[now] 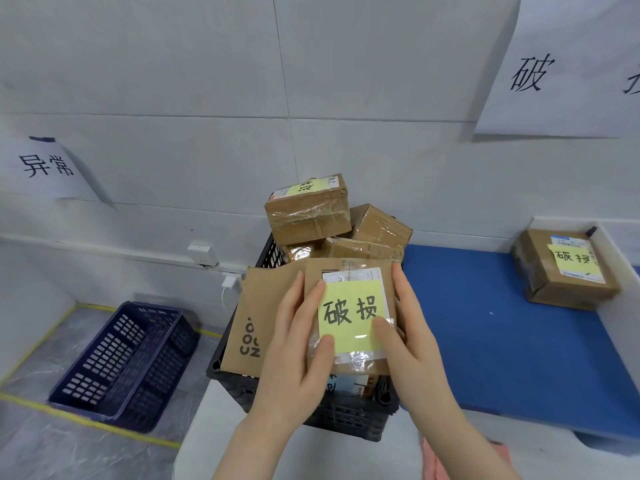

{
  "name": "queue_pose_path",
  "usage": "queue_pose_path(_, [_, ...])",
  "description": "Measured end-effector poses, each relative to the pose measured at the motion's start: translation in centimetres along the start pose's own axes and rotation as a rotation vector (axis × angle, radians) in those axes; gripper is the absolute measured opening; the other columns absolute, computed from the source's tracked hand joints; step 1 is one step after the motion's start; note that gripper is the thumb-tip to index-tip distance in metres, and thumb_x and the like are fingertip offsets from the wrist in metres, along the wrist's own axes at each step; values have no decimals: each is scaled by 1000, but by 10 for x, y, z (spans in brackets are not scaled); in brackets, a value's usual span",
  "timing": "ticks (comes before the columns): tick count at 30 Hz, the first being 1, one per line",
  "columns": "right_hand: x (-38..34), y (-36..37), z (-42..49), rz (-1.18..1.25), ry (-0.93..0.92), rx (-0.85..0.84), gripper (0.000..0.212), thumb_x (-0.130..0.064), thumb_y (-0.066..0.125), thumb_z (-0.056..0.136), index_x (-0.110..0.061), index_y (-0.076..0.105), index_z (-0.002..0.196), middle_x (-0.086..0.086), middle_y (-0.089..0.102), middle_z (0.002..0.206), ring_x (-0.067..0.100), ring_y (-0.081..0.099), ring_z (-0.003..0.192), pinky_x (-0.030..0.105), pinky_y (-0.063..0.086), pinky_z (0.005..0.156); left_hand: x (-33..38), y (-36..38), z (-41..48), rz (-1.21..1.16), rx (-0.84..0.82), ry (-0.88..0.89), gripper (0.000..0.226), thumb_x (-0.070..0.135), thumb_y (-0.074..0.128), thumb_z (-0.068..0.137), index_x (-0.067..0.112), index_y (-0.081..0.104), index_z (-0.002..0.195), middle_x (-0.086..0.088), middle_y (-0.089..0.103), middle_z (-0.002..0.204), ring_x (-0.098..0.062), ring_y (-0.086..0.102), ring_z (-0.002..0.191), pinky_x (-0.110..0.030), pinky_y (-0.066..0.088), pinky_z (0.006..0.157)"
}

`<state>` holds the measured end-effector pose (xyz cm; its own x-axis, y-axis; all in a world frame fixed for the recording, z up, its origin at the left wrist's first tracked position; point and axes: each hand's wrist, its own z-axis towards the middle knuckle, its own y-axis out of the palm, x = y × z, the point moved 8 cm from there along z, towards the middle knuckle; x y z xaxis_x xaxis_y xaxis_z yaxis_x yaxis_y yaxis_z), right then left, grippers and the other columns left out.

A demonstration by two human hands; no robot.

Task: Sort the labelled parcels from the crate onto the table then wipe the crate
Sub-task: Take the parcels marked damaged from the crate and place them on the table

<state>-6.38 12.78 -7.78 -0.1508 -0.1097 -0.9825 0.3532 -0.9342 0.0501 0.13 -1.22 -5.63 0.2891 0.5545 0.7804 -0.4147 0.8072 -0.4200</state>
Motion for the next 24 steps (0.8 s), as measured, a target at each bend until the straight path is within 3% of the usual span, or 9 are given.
queue_pose_path(4, [-13, -4, -2, -210, -134, 74, 52, -13, 51, 98, -36, 40, 144, -17, 40, 147, 7, 40, 136, 16, 52, 88, -2, 0, 3, 29, 24, 15, 55, 31, 45, 93, 38, 33, 146, 15, 17, 157, 0, 36, 136, -15, 52, 82])
queue_pose_path(10, [-19, -9, 1, -188, -164, 80, 38, -20, 58, 94, -39, 58, 126, -19, 40, 143, 12, 43, 133, 20, 56, 79, 3, -1, 6, 53, 64, 57, 53, 31, 49, 91, 29, 39, 143, 4, 19, 158, -8, 34, 139, -26, 55, 84])
queue_pose_path(15, [-26, -7, -1, -225, -191, 60, 45, -8, 63, 91, -35, 56, 126, -10, 33, 151, -7, 38, 130, 4, 47, 78, 8, 5, 8, 107, 70, 97, 53, 30, 51, 90, 23, 43, 143, 6, 20, 158, -3, 30, 141, -13, 48, 89])
queue_pose_path(19, [-20, -10, -2, -220, -173, 62, 43, -14, 65, 88, -33, 58, 126, -12, 32, 152, -7, 37, 132, 10, 51, 80, 6, 8, 8, 128, 67, 92, 52, 31, 50, 91, 25, 44, 142, 9, 21, 158, 7, 29, 137, -3, 41, 86])
queue_pose_path(24, [-11, -14, -1, -155, -86, 73, 43, -31, 64, 82, -38, 59, 124, -19, 32, 151, 0, 37, 134, 19, 57, 76, 4, 9, 8, 112, 56, 96, 50, 32, 49, 92, 26, 43, 141, 8, 24, 157, 8, 29, 136, -1, 40, 84])
